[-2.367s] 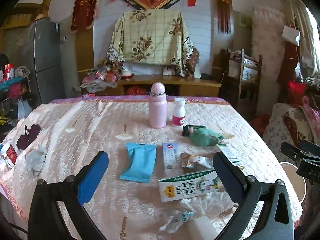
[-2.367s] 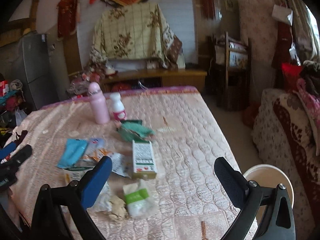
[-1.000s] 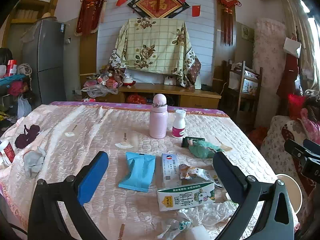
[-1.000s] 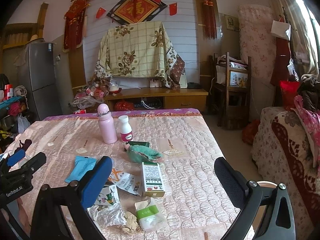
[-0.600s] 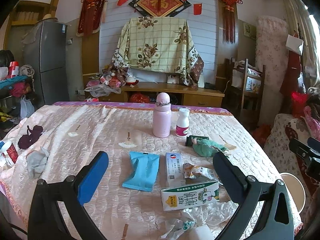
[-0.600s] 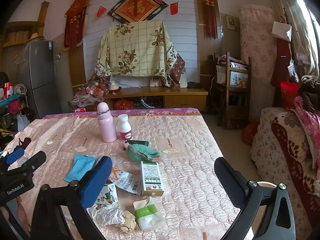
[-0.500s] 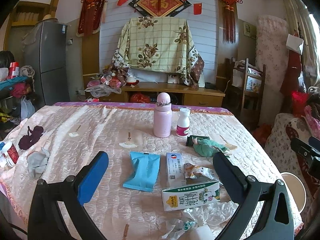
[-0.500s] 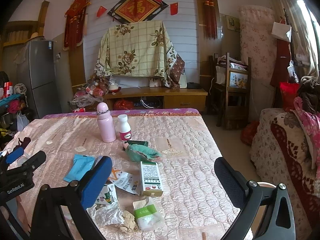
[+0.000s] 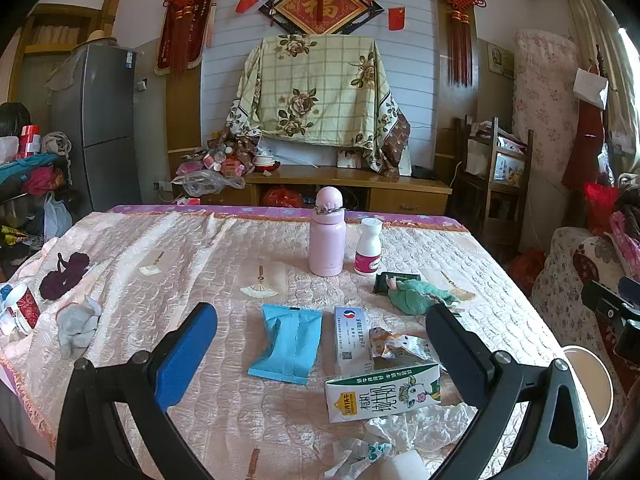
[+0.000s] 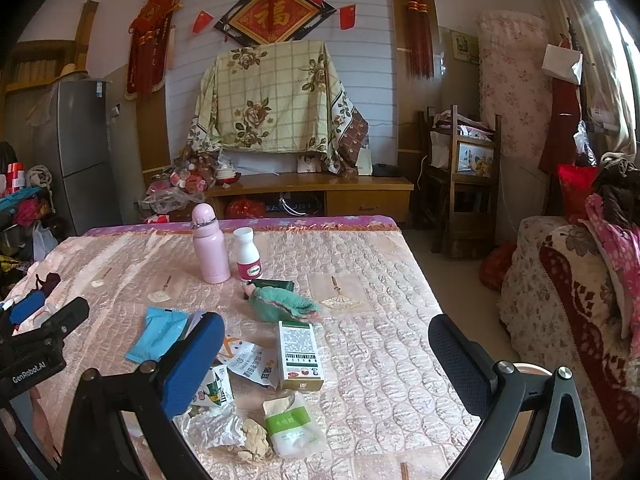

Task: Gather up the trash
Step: 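Move the right tool toward the white-green paper bag on the bed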

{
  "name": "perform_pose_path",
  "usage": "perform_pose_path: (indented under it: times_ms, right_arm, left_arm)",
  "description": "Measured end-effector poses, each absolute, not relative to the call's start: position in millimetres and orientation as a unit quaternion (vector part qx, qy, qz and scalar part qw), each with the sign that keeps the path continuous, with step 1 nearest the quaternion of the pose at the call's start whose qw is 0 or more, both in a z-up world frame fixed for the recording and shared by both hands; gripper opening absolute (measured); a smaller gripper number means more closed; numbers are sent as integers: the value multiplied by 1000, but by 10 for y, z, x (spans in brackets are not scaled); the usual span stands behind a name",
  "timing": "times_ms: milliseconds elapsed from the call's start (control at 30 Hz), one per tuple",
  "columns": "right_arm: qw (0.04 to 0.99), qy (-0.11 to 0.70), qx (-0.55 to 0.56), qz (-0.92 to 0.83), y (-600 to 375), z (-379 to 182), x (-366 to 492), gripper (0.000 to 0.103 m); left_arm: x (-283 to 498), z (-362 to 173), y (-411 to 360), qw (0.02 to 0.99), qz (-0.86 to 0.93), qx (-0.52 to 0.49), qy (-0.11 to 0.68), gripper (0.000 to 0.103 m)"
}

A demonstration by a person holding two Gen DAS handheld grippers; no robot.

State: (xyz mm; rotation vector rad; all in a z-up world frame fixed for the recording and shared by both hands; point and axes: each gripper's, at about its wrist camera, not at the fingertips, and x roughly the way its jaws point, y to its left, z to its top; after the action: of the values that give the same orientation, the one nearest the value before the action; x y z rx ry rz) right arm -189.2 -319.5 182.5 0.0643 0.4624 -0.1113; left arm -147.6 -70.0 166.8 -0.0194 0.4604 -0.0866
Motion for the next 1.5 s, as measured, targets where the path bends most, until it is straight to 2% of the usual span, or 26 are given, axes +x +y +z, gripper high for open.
perform_pose_path:
  times_ms: [1500]
  right_arm:
    - [966, 252, 33, -53, -3171, 1673, -1803, 103]
  left_arm:
    - [-1470, 1638, -659, 972, -35, -7, 233, 103]
